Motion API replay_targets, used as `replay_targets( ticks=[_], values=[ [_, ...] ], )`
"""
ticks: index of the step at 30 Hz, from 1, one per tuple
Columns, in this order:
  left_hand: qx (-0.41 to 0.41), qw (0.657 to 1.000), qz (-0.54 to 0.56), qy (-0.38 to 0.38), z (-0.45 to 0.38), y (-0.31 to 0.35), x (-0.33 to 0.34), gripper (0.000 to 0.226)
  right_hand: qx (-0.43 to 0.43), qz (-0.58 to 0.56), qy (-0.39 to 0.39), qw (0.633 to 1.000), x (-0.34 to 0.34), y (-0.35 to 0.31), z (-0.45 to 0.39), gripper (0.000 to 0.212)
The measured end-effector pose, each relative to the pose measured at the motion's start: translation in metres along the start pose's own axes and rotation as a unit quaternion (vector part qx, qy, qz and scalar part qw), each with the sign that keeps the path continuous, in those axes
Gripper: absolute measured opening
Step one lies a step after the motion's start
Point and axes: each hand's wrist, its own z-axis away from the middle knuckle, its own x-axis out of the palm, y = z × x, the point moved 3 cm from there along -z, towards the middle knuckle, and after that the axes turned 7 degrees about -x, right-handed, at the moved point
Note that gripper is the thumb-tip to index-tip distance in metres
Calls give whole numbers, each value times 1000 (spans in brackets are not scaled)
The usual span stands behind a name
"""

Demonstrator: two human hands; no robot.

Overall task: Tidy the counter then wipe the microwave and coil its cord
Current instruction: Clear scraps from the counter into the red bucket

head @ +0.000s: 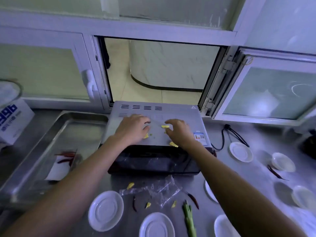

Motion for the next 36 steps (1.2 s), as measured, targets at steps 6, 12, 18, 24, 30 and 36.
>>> replay_targets(
  ticks=[6,12,18,24,30,36],
  values=[
    [18,999,-28,-20,-5,-12,17,27,34,77,0,996,11,7,-10,35],
    [27,999,-13,-18,-6,-20,23,27,32,115,11,993,20,8,-18,28],
    [23,999,-3,-25,-3,-24,25,27,35,106,24,993,23,11,-23,23],
    [15,999,-8,-28,3,-25,23,28,55,59,38,996,22,10,-22,13],
    [23,999,-19,-34,8,-24,22,38,44,-28,85,995,19,5,-15,11],
    [29,998,-48,-12,11,-20,23,39,15,-64,115,991,20,-6,-7,22]
  ],
)
